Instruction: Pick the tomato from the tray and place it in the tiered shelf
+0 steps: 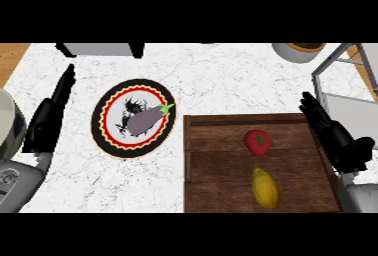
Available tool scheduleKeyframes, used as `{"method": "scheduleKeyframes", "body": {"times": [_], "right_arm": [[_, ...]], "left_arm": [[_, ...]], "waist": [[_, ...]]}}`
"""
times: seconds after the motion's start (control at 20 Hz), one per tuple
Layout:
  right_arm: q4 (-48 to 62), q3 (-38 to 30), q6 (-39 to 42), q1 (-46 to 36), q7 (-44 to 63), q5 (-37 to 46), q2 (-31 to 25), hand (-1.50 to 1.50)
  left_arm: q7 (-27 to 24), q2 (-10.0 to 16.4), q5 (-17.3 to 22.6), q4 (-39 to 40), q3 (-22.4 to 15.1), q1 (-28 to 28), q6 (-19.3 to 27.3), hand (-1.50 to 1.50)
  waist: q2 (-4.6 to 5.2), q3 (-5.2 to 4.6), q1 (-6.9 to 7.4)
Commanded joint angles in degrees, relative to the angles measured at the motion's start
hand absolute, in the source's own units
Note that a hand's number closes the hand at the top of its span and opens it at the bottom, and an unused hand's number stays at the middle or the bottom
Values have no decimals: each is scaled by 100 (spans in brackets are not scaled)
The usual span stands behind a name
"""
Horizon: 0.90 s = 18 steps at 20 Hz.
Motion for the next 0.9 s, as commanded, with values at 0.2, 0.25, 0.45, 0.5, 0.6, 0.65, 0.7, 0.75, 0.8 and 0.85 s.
{"method": "scheduleKeyframes", "body": {"times": [0.2,0.25,0.45,0.5,0.6,0.65,0.7,0.75,0.8,0.85], "right_arm": [[589,-198,1734,-1763,493,-1108,-364,-150],[785,-163,2051,-2061,578,-1310,-357,-150],[683,-159,257,-1416,134,710,-1040,150],[1017,-162,-195,-1249,-235,933,-700,150],[1909,-520,-737,-1424,-978,662,59,-150],[2350,-836,-581,-1735,-1049,299,67,-150],[2644,-893,-651,-1643,-1584,239,324,-150],[2765,-1061,-447,-1715,-1866,25,310,-150],[2886,-1197,-199,-1705,-2100,-171,279,-150],[3131,-1378,126,-1866,-2325,-411,221,-150]], "left_arm": [[-60,-1005,346,143,-322,11,-274,0],[98,-1054,400,73,-367,-162,-360,0],[6,-1135,486,107,-465,209,-377,0],[76,-1241,545,135,-482,118,-423,0],[-3,-1261,539,110,-509,235,-522,0],[-143,-1362,584,314,-448,163,-604,0],[-29,-1363,591,125,-494,271,-566,0],[-97,-1304,601,137,-418,298,-642,0],[32,-1526,452,291,-462,120,-400,0],[-93,-1233,608,225,-312,303,-703,0]], "waist": [[-19,213,238],[11,219,324],[19,149,196],[48,206,182],[3,230,262],[12,228,242],[9,236,299],[-21,231,242],[-30,230,172],[-25,232,233]]}}
